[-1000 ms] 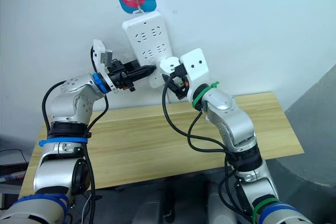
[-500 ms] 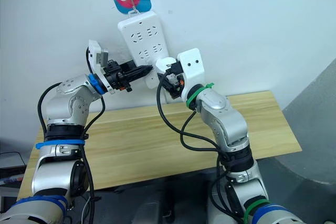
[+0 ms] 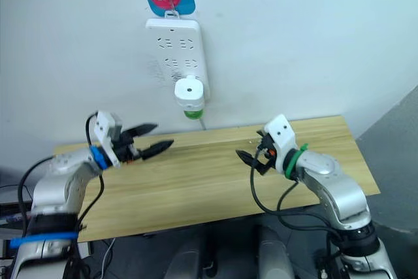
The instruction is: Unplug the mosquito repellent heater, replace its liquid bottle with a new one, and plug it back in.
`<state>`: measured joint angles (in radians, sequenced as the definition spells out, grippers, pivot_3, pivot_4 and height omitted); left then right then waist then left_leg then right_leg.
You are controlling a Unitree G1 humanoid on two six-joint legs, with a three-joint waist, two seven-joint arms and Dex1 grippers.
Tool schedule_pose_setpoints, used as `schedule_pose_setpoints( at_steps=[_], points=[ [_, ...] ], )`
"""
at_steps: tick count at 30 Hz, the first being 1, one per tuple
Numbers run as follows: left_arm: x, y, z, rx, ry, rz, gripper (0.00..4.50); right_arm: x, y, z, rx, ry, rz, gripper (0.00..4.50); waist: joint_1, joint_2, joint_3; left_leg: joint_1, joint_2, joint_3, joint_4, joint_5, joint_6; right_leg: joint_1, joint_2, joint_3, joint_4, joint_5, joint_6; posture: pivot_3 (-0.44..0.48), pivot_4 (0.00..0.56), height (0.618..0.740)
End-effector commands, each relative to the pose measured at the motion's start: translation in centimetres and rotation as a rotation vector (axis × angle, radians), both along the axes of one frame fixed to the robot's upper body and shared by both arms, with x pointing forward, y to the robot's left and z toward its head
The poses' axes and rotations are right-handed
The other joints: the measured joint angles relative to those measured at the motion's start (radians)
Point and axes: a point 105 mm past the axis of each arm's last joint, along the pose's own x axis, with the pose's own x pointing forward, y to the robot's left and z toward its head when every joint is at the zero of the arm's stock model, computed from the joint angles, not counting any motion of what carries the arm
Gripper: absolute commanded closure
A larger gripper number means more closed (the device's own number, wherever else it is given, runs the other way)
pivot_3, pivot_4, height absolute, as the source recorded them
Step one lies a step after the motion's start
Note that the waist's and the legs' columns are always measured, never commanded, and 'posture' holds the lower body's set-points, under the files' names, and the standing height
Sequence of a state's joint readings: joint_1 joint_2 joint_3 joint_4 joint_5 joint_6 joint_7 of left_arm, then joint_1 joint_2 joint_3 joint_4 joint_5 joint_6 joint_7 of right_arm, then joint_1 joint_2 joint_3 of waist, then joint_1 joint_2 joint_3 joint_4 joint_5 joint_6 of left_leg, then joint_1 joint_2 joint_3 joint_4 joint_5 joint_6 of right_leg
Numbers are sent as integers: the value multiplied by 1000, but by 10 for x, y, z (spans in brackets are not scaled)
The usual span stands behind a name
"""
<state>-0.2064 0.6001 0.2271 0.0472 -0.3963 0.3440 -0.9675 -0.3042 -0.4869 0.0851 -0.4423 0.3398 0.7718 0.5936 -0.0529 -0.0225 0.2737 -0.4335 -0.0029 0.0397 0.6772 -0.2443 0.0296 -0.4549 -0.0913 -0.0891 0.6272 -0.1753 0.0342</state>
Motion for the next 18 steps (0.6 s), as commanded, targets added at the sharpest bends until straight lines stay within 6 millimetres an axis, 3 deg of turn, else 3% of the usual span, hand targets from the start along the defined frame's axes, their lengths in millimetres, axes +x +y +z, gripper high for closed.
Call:
schedule_pose_setpoints(
  at_steps=[1, 6, 8, 10, 14, 18],
  points=[
    [-15, 1, 16, -8, -70, 41, 22, 1, -17, 4, -19, -54, -2, 0, 12, 0, 0, 0, 0, 0, 0, 1, -1, 1, 0, 0, 0, 0, 0, -54, 276, 740],
    [-27, -4, 19, -27, -83, 81, 22, -1, -19, -1, -26, -41, 29, 0, 40, 0, 0, 1, 2, -4, 1, 3, -5, 1, -1, -2, 0, -3, -10, -40, 281, 740],
    [-33, -5, 19, 29, -141, 94, 0, -2, -19, -5, -22, -27, 45, 366, 49, -1, 1, 1, 2, -3, 1, 3, -5, 2, -1, -2, 0, -4, -11, -20, 290, 740],
    [-40, -5, 20, 29, -194, 100, 0, -2, -20, -10, -23, -13, 53, 938, 52, -1, 1, 1, 2, -2, 0, 2, -4, 2, 0, -2, 0, -2, -8, -14, 291, 740],
    [-47, -1, 4, 129, -128, 103, 0, -1, -21, -14, -27, -10, 51, 2402, 53, -1, 5, 1, 3, -3, 0, 2, -4, 1, 1, -3, 0, -4, -10, -11, 297, 740],
    [-52, 0, 3, 78, -99, 97, 0, 0, -23, -16, -7, 12, 36, 3905, 54, -1, 9, 1, 5, -4, 0, 2, -5, 1, 2, -5, 1, -6, -14, -7, 302, 740]
  ],
)
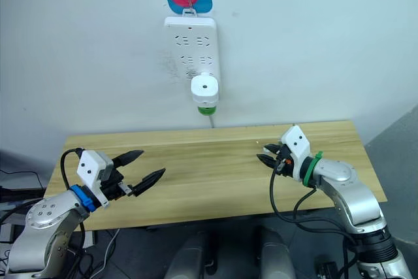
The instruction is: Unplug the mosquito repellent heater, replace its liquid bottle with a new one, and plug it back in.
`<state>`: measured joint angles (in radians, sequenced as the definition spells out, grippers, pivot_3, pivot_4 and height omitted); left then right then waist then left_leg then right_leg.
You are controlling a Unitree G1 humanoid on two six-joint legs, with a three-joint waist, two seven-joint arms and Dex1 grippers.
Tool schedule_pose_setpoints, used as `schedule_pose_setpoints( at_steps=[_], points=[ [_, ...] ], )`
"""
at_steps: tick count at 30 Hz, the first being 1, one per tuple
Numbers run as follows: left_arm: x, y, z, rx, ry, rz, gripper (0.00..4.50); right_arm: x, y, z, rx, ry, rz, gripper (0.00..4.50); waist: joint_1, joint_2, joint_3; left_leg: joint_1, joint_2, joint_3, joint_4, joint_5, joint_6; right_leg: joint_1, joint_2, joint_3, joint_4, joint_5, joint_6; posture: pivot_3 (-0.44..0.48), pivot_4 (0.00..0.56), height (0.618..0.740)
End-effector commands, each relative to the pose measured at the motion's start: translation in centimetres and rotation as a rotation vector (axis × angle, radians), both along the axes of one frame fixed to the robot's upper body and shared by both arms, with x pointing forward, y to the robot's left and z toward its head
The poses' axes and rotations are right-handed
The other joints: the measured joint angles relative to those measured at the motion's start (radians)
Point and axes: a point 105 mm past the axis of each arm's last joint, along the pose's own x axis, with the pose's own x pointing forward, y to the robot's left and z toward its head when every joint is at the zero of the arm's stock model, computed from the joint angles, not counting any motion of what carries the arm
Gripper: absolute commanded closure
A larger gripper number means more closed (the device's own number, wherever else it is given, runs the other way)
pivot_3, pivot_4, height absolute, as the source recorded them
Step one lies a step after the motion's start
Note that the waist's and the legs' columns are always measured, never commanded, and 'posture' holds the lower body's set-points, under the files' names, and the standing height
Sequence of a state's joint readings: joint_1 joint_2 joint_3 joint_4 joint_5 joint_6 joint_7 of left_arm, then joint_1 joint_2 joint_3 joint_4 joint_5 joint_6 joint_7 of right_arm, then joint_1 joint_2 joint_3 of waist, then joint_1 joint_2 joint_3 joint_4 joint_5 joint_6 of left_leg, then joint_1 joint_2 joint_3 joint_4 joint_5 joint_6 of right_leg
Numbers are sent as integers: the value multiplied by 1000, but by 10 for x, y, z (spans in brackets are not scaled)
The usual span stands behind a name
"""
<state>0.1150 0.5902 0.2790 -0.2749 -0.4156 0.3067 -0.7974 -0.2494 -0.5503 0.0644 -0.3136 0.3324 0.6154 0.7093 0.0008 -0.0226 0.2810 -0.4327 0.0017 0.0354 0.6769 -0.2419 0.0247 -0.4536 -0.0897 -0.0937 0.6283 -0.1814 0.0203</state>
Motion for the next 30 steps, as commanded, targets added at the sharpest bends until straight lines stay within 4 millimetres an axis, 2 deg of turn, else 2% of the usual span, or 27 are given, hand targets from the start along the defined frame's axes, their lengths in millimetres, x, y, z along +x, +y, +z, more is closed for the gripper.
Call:
schedule_pose_setpoints(
  at_steps=[1, 2, 8, 11, 15, 18, 22, 30],
  points=[
    [-5, -3, 11, 33, -68, -31, 0, 0, 0, 4, 25, -8, -1, 4276, 1, -1, 3, 0, 0, 0, 0, 0, 0, 0, 0, 0, 0, -1, -1, -1, 302, 740],
    [-8, -6, 13, 26, -74, -54, 0, 0, 3, 6, 37, -7, 15, 4476, 1, -1, 4, 0, 0, 0, 0, 0, 0, 0, 0, 0, 0, -1, -2, 0, 304, 740],
    [-32, -36, 37, -90, -130, -247, 0, -6, 54, 45, 165, -80, 226, 4476, -1, 0, 13, 0, 2, 2, 0, -1, -1, -1, 1, 0, 0, 1, 2, 5, 309, 740],
    [-29, -38, 53, -109, -202, -250, 0, 2, 81, 72, 221, -164, 260, 4476, 0, 2, 14, 0, 5, 1, 0, -1, -1, -1, 4, -1, 0, 1, 2, 16, 309, 740],
    [-17, -42, 72, -127, -276, -232, 0, 11, 98, 93, 261, -214, 267, 4476, 6, 2, 14, 0, 6, 0, 0, 0, -1, -1, 7, -1, 0, 1, 2, 26, 308, 740],
    [-9, -48, 83, -118, -323, -241, 0, 16, 106, 100, 283, -237, 264, 4476, 11, 2, 14, -1, 6, 0, 0, -1, -2, -1, 8, -1, 0, 2, 2, 37, 308, 740],
    [6, -45, 95, -140, -347, -206, 0, 20, 110, 102, 288, -254, 255, 4476, 17, 2, 14, 0, 5, 1, 0, -1, -2, -1, 12, 0, 0, 2, 2, 39, 306, 740],
    [6, -55, 100, -136, -347, -258, 0, 25, 114, 106, 339, -238, 215, 4476, 18, 3, 15, 0, 10, 1, 0, -1, -2, -2, 16, 1, 1, 2, 1, 45, 300, 740]
  ],
)
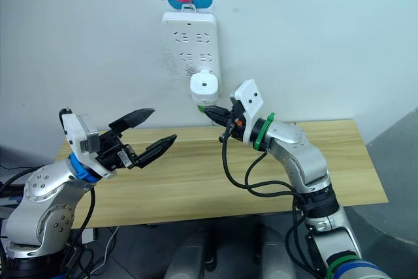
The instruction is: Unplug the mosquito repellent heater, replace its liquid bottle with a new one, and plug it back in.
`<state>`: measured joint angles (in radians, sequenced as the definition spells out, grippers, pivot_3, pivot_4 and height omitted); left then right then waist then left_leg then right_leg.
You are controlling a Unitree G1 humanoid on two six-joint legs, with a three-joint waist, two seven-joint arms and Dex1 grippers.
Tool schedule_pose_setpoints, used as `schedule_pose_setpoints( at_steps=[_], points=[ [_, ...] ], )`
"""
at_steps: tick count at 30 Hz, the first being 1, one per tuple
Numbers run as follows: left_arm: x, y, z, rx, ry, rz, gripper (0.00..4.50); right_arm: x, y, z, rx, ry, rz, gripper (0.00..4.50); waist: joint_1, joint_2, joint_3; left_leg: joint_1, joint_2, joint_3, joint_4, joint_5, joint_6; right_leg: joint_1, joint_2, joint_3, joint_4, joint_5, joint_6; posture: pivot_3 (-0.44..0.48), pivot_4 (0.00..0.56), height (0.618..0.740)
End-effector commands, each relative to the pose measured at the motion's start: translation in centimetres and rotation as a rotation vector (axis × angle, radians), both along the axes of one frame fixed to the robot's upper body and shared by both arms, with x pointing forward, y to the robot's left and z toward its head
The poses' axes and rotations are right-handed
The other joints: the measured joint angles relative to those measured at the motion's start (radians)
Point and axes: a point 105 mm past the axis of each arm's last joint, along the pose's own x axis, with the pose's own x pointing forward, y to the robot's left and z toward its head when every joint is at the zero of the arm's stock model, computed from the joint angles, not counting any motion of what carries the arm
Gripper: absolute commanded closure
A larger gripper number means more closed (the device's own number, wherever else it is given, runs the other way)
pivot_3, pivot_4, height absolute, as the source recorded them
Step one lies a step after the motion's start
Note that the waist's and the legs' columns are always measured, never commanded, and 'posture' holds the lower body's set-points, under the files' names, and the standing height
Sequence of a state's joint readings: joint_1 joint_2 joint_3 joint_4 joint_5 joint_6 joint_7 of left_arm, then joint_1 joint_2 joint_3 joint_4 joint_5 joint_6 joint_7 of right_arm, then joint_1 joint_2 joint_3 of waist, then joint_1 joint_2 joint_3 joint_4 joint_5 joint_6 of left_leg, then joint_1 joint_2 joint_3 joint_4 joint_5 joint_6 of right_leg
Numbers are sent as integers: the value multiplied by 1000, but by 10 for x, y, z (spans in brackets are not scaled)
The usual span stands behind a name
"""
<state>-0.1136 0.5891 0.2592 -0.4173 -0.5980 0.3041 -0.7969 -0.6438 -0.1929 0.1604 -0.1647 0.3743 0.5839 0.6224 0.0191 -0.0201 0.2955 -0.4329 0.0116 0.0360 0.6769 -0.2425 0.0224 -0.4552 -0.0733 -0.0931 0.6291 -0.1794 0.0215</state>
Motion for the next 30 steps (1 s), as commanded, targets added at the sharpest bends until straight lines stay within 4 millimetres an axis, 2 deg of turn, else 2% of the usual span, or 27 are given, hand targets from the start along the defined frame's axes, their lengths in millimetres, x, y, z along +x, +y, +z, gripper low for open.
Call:
schedule_pose_setpoints(
  at_steps=[1, 12, 18, 22, 24, 27, 28, 30],
  points=[
    [-4, -5, 7, 0, -23, -29, 0, 0, 1, 15, 32, -42, -12, 4476, 1, 0, 0, 0, 0, 0, 0, 0, 0, 0, 0, 0, 0, 0, 0, 44, 296, 740],
    [-1, -9, 11, -14, -25, -48, 0, 12, -5, 16, 49, -36, -93, 4476, 2, 0, 0, 0, 0, 0, 0, 1, -1, 0, 0, 0, 0, 0, -1, 42, 290, 740],
    [0, -11, 11, -26, -25, -48, 0, 29, -20, 22, 131, -19, -251, 4476, 2, 0, 0, 0, 0, 0, 0, 3, -4, 0, 1, 0, 1, 2, -2, 30, 289, 740],
    [1, -12, 10, -31, -25, -48, 0, 29, -24, 24, 152, -18, -268, 4476, 2, 0, 0, 0, 1, -2, 0, 5, -8, 0, 2, 0, 1, 3, -5, 17, 284, 740],
    [1, -14, 7, -40, -3, -51, 0, 17, -21, 20, 109, -21, -196, 4476, 3, 0, 0, 0, 1, -2, 0, 6, -9, 0, 2, 0, 1, 3, -5, 11, 280, 740],
    [1, -15, -6, -21, 81, -71, 0, -32, -8, 6, -66, -98, 125, 4476, 8, 0, 0, 0, -1, -3, 0, 6, -9, 1, 2, 0, 0, 3, -5, 12, 275, 740],
    [2, -13, -9, -13, 102, -69, 0, -45, -10, 0, -125, -118, 206, 4476, 7, 0, 0, -1, -1, -3, 0, 5, -8, 1, 2, 1, -1, 3, -4, 12, 273, 740],
    [6, -7, -17, 21, 140, -52, 0, -55, -23, -9, -204, -120, 279, 4476, 4, 0, 0, -1, -1, -2, 0, 3, -5, 0, 2, 1, -2, 1, -2, 16, 265, 740]
  ],
)
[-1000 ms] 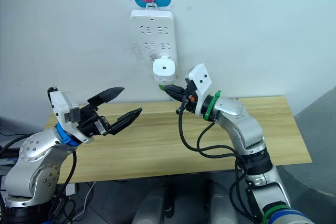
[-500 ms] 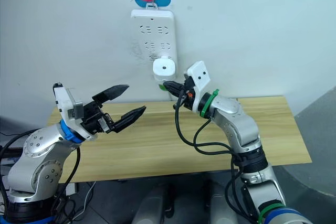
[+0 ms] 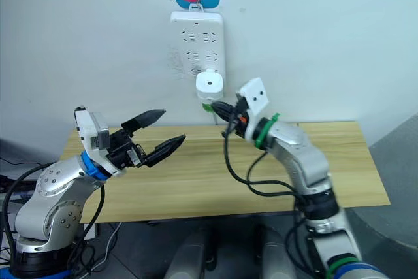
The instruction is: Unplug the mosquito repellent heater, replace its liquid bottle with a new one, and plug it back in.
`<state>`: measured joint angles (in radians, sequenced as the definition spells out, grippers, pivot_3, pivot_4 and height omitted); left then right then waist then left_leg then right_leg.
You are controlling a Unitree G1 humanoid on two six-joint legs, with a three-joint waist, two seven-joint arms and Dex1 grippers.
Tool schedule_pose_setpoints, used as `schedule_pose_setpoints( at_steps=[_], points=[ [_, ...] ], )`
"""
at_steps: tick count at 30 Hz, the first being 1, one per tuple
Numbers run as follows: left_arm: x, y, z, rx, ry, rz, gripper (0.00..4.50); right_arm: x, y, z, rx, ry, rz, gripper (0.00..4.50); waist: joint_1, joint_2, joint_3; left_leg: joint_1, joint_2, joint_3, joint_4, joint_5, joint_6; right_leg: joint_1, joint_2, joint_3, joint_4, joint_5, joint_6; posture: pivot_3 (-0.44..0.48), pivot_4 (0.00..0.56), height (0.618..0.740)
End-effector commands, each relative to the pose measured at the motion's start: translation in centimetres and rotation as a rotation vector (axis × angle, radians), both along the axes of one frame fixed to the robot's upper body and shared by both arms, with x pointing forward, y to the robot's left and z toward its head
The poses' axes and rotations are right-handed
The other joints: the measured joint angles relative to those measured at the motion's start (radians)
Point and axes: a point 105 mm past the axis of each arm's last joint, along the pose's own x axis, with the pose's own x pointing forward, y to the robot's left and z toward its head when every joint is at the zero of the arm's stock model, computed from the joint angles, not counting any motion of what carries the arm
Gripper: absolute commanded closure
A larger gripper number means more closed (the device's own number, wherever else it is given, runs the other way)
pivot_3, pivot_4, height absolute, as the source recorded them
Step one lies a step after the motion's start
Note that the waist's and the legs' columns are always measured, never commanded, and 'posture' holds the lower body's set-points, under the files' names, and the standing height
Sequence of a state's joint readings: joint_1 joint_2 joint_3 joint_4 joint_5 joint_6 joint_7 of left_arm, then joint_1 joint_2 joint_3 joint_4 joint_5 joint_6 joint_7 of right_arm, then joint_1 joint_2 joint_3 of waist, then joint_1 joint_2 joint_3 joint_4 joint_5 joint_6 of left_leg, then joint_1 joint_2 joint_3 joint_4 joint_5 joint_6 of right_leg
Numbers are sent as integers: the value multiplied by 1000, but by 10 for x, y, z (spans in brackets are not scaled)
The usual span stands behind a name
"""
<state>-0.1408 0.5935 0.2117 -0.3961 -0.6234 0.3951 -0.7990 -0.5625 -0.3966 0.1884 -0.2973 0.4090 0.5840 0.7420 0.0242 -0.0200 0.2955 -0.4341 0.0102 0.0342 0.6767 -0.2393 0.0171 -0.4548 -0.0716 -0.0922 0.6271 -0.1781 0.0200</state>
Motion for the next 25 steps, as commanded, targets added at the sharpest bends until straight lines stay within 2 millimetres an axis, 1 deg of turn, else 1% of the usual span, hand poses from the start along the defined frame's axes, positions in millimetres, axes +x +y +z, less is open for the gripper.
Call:
schedule_pose_setpoints(
  at_steps=[1, 2, 3, 5, 6, 8, 10, 11, 12, 13, 16, 17, 18, 21, 25],
  points=[
    [2, 8, -8, 54, 47, 3, 0, -31, -5, 2, -82, -61, 203, 4476, -3, 0, 0, 0, 0, 0, 0, 0, 0, 0, 0, 0, 0, 0, 0, 17, 261, 740],
    [3, 12, -10, 67, 57, 9, 0, -31, -11, 0, -106, -67, 204, 4476, -6, 0, 0, 0, 1, 0, -1, 0, 0, -1, 1, 0, 0, -1, 0, 17, 261, 740],
    [4, 24, -13, 122, 71, 42, 0, -25, -26, 2, -136, -66, 168, 4476, -7, 0, 0, 0, 2, 1, -1, 0, 0, -1, 1, 0, 0, -1, 0, 20, 255, 740],
    [9, 49, -14, 191, 114, 127, 0, -17, -57, 5, -189, -55, 106, 4128, -7, 0, 0, 0, 3, 0, -1, 0, 0, -2, 1, -1, 1, -1, -1, 28, 247, 740],
    [10, 56, -14, 206, 125, 151, 0, -16, -65, 6, -203, -49, 93, 3927, -5, 0, 0, 0, 4, 0, -1, 0, 0, -2, 2, -2, 1, -1, -1, 28, 247, 740],
    [9, 81, -5, 213, 161, 200, 0, -13, -103, 4, -271, -7, 32, 3298, 0, 0, 0, 0, 4, 0, -1, 0, 0, -1, 1, -3, 2, -1, -1, 38, 240, 740],
    [8, 109, 2, 260, 175, 279, 0, -7, -142, 7, -322, 23, -70, 2630, 3, 0, 0, 0, 3, 0, -1, 0, -1, -1, 1, -4, 1, -1, -1, 43, 233, 740],
    [8, 118, 3, 288, 174, 307, 0, -3, -156, 10, -337, 21, -117, 2335, 3, 0, 0, 0, 2, 0, -1, 0, -1, -1, 1, -4, 1, -1, -1, 42, 231, 740],
    [7, 126, 5, 307, 169, 331, 0, 1, -170, 13, -354, 14, -163, 1929, 3, 0, 0, 0, 2, 0, -1, -1, -1, -1, 1, -4, 0, -1, -1, 38, 227, 740],
    [7, 131, 6, 318, 165, 342, 0, 5, -181, 16, -366, 3, -200, 1641, 3, 0, 0, 0, 1, 2, -1, -1, -1, -2, 0, -3, 0, -1, -1, 38, 227, 740],
    [6, 145, 8, 348, 137, 370, 0, 11, -200, 21, -372, -19, -266, 533, 2, 0, -1, 0, 1, 3, -1, -2, -2, -2, -1, -2, -1, -1, -1, 20, 213, 740],
    [8, 150, 9, 347, 126, 386, 0, 14, -204, 23, -362, -24, -291, 209, 2, 0, -1, 0, 2, 3, -1, -2, -2, -2, -1, -2, -1, -1, -1, 20, 213, 740],
    [11, 152, 10, 344, 117, 393, 0, 16, -208, 25, -341, -21, -325, 15, 2, 0, -1, 0, 2, 3, -1, -2, -2, -2, 0, -2, 0, -1, -1, 14, 211, 740],
    [17, 150, 9, 338, 115, 380, 0, 17, -211, 20, -342, -1, -346, 15, 2, 0, -1, 0, 3, 2, -1, -2, -3, -2, 0, -3, 1, -1, -1, 4, 205, 740],
    [22, 142, 8, 344, 117, 353, 0, 18, -203, 22, -321, -13, -335, 15, 1, 0, -1, 0, 3, 4, -1, -2, -3, -2, 0, -2, 1, 0, -1, -1, 202, 740]
  ],
)
